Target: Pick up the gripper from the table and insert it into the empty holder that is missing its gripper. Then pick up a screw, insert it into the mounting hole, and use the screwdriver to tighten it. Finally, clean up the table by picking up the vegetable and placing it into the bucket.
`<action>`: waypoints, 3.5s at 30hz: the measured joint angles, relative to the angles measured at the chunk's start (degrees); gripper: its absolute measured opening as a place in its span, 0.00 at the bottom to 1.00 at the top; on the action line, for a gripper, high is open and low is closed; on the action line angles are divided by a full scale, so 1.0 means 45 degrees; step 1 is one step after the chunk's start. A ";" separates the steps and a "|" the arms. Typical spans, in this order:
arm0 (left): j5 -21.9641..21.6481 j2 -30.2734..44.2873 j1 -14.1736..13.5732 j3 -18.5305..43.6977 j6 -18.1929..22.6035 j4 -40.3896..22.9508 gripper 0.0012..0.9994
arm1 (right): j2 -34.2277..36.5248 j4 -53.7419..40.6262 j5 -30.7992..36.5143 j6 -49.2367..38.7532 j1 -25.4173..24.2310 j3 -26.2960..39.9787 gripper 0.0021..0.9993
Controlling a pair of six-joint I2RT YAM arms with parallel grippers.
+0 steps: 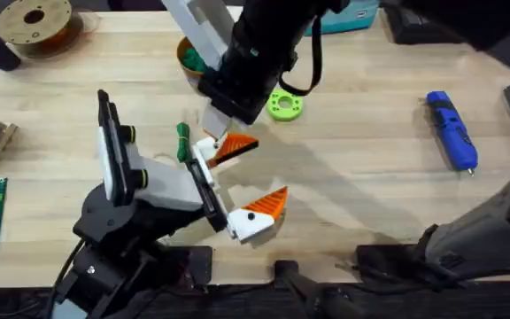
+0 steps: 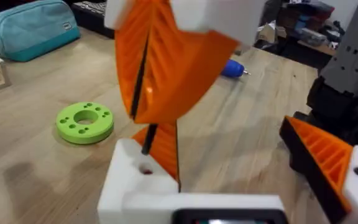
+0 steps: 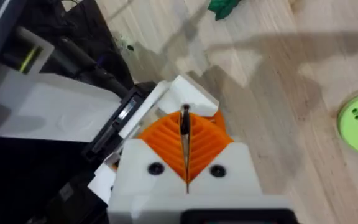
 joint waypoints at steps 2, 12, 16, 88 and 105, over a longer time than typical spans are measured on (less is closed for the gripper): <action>0.0000 0.0000 0.0000 0.0000 0.0000 0.0000 0.99 | -0.0003 0.0000 0.0003 0.0087 0.0000 0.0000 0.01; 0.0000 0.0000 0.0000 0.0000 0.0005 0.0000 0.99 | 0.0081 -0.0120 0.0000 0.0186 0.0015 0.0004 0.01; 0.0000 0.0000 0.0000 0.0000 0.0000 0.0000 0.99 | 0.0347 -0.0142 -0.0004 0.0187 0.0038 0.0004 0.01; 0.0097 0.0010 -0.0010 0.0000 -0.0063 -0.0015 0.99 | 0.0904 -0.0135 -0.0175 0.0469 -0.0624 0.0092 0.89; 0.0097 0.0010 -0.0010 0.0000 0.0005 -0.0005 0.99 | -0.7395 0.1360 -0.1904 0.0517 -0.4177 -0.7740 0.89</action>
